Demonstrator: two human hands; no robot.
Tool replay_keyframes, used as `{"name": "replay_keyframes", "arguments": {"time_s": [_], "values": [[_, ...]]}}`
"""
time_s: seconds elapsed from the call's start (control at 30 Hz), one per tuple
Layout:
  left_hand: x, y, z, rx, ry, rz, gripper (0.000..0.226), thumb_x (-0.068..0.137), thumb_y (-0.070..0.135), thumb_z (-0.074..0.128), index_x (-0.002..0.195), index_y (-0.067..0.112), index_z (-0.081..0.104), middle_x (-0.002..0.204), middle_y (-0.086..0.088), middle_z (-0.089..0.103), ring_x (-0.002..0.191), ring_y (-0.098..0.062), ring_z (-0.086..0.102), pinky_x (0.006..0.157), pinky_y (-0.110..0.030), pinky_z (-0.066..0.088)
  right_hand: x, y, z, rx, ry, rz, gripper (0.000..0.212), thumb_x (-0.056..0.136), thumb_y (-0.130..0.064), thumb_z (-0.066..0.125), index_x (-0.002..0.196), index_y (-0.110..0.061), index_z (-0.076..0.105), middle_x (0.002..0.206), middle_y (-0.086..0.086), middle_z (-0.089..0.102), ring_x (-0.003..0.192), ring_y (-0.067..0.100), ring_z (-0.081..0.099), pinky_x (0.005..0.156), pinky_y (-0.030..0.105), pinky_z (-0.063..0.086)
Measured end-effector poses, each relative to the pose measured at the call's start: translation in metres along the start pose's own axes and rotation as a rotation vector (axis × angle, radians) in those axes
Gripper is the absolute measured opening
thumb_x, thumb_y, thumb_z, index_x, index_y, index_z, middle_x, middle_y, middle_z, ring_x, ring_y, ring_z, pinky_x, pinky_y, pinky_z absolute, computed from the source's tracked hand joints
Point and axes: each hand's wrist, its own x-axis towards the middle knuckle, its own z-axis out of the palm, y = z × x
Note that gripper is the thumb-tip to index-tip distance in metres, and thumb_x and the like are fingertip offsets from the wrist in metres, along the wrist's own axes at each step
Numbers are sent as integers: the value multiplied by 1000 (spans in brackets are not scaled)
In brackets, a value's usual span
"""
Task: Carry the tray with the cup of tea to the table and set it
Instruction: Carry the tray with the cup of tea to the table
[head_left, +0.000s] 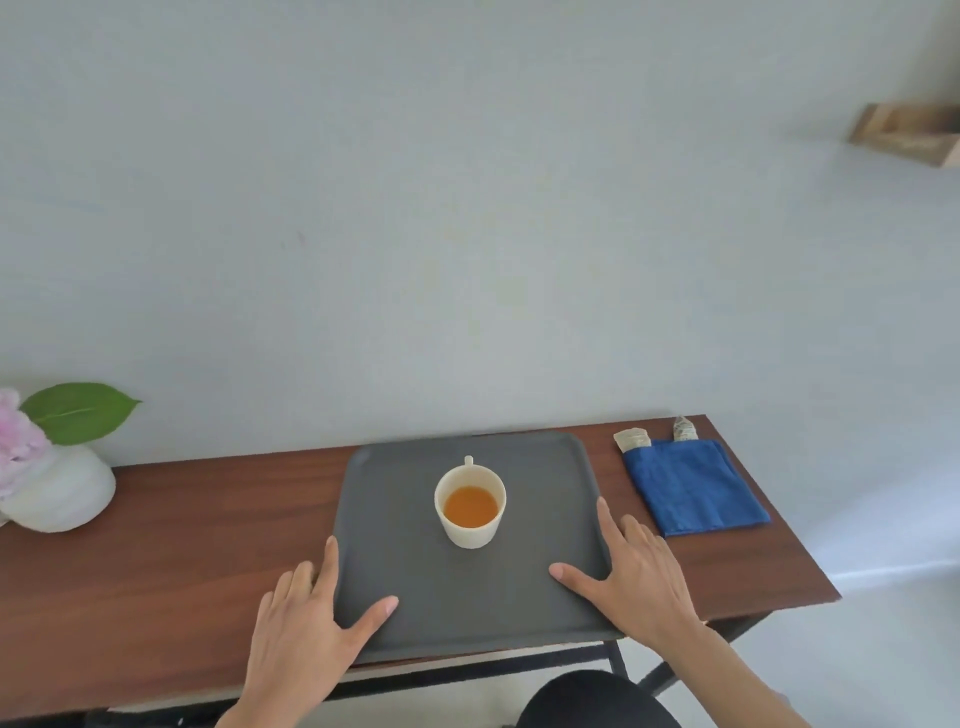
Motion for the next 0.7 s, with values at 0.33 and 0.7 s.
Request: {"name": "replay_keyframes", "arguments": {"time_s": [0.33, 0.7], "values": [[7, 3, -22, -66, -28, 153, 122, 71, 100, 31, 161, 17, 30, 96, 6, 47, 98, -18, 52, 88, -35, 50, -61, -3, -22, 77, 38, 176, 119, 68, -104, 26, 162, -33, 9, 102, -14, 43, 92, 8, 44, 83, 29, 46], [7, 59, -34, -142, -70, 480, 121, 73, 100, 30, 163, 19, 22, 93, 13, 42, 93, -13, 45, 81, -32, 50, -170, 17, -61, 127, 111, 480, 117, 63, -106, 26, 158, -43, -1, 91, -22, 38, 86, 2, 44, 71, 24, 41]]}}
